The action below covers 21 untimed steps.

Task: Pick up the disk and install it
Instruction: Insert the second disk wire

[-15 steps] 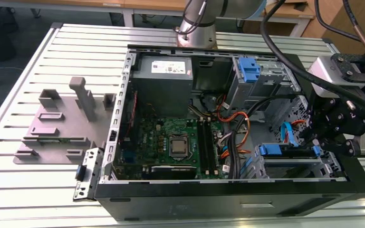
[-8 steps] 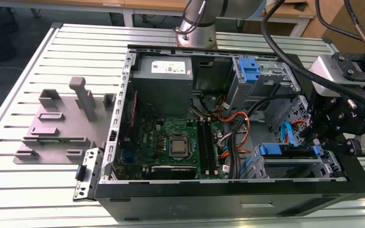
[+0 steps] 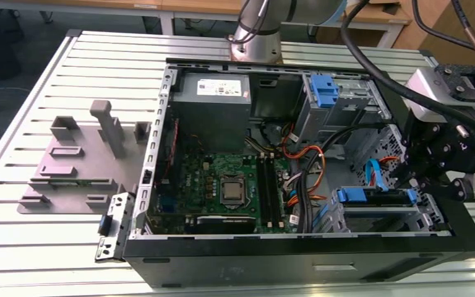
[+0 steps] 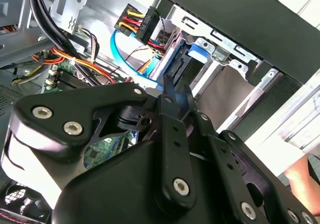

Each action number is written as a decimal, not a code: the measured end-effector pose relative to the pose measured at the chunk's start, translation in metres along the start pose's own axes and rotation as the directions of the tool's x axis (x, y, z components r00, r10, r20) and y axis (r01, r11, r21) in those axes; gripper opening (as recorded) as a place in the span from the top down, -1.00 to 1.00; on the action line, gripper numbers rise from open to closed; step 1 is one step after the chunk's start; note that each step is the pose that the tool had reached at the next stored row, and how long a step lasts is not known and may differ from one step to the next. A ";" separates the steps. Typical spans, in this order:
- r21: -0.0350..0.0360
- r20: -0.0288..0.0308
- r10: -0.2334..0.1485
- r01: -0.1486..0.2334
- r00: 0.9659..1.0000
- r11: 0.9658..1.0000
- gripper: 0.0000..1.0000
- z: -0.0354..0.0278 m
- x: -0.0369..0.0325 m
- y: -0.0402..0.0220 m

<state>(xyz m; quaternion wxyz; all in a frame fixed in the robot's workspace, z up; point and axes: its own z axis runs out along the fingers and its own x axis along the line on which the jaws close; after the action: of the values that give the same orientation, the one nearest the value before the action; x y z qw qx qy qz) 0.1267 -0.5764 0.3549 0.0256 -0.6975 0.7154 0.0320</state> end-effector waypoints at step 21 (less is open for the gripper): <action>0.001 0.000 0.001 -0.001 1.000 1.000 0.54 0.0024 -0.0219 0.0005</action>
<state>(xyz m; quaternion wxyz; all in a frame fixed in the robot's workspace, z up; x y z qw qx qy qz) 0.1267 -0.5544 0.3543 0.0259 -0.6972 0.7157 0.0319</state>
